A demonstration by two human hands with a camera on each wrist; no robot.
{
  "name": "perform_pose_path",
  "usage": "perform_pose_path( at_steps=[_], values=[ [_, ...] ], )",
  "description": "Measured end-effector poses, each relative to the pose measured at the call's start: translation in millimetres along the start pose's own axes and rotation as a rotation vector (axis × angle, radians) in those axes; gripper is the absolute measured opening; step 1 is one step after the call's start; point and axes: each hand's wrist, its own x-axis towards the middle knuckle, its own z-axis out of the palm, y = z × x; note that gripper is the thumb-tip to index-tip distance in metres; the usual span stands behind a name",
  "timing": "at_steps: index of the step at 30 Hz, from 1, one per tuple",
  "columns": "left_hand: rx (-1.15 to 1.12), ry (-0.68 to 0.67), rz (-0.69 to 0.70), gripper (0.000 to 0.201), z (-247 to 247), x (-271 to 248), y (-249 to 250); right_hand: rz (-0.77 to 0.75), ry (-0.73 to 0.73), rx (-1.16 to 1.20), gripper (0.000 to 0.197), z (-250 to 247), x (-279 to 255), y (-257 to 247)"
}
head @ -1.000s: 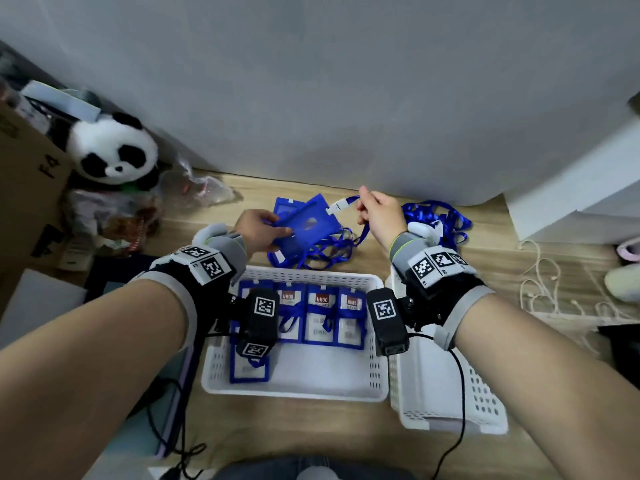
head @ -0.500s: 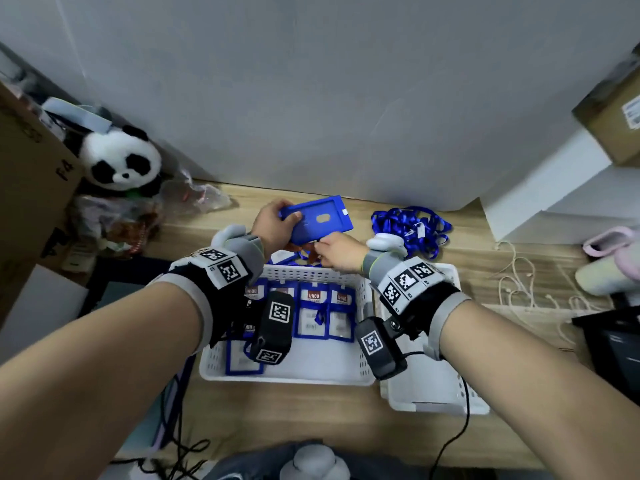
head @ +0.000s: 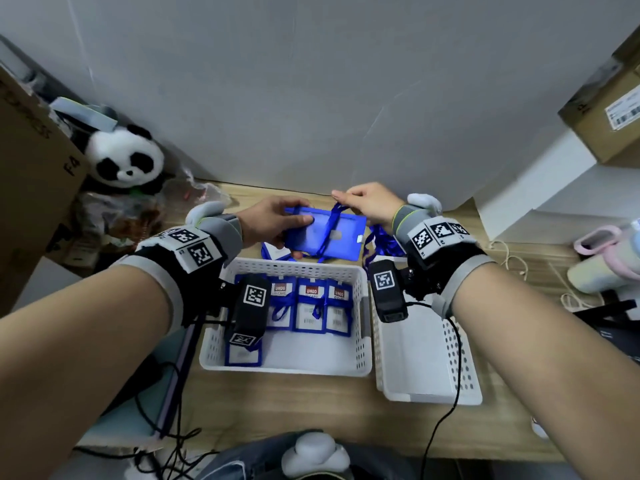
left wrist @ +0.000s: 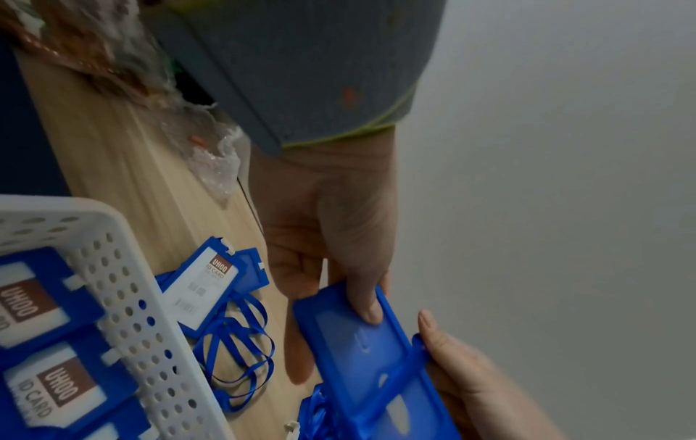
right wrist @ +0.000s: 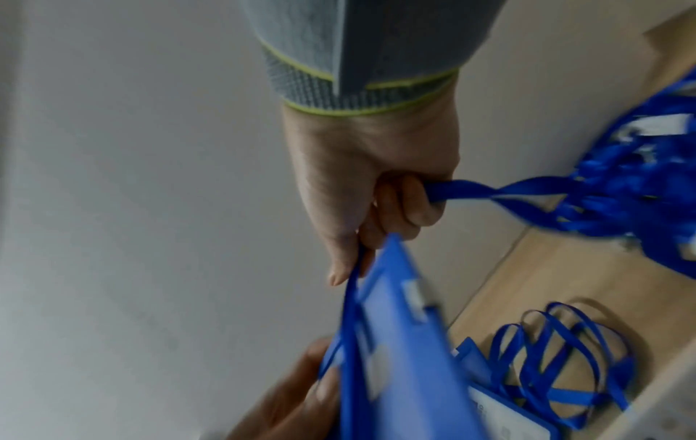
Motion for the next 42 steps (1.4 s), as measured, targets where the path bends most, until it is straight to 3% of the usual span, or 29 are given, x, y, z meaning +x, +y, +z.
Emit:
perform_pose_path(
  at_steps=[2,4,6,8,10,12,14,17,21,24,27,32,35,38,42],
  values=[
    [-0.131,0.014,-0.005,0.006,2,-1,1,0.092,-0.005,0.176,0.029,5,3,14],
    [-0.244,0.051,0.014,0.009,6,-2,4,0.161,-0.002,0.096,0.019,16,0,26],
    [-0.336,0.177,0.017,0.006,11,0,6,0.135,-0.08,-0.004,0.02,29,-9,26],
    [-0.388,0.347,0.006,0.006,11,6,3,0.083,-0.133,-0.018,0.036,45,-14,25],
    [-0.325,0.465,-0.025,0.01,8,11,-4,0.049,-0.148,-0.069,0.042,53,-22,16],
    [-0.159,0.5,-0.071,0.013,3,14,-14,0.006,-0.124,-0.069,0.043,48,-22,13],
    [-0.017,0.467,-0.103,0.013,1,13,-20,-0.017,-0.111,-0.064,0.041,38,-19,7],
    [0.086,0.25,-0.123,0.016,3,5,-20,-0.09,-0.122,-0.056,0.04,23,-14,-4],
    [0.055,-0.049,-0.102,0.015,2,-9,-10,-0.083,-0.076,-0.163,0.041,10,-10,-4],
    [-0.032,-0.111,-0.081,0.008,0,-15,-7,0.009,-0.086,-0.082,0.044,11,-10,7],
    [-0.232,-0.072,-0.079,0.01,2,-16,-10,0.122,-0.088,0.147,0.033,20,-8,23],
    [-0.268,0.263,-0.111,0.013,4,-3,-16,0.025,-0.114,0.013,0.036,52,-19,29],
    [-0.213,0.398,-0.158,0.008,2,0,-21,-0.015,-0.102,0.04,0.036,60,-21,32],
    [-0.111,0.437,-0.186,0.013,2,-1,-24,-0.049,-0.05,0.137,0.034,58,-23,30],
    [-0.028,0.35,-0.19,0.022,5,-6,-25,-0.084,0.064,0.099,0.037,53,-23,25]
  ],
)
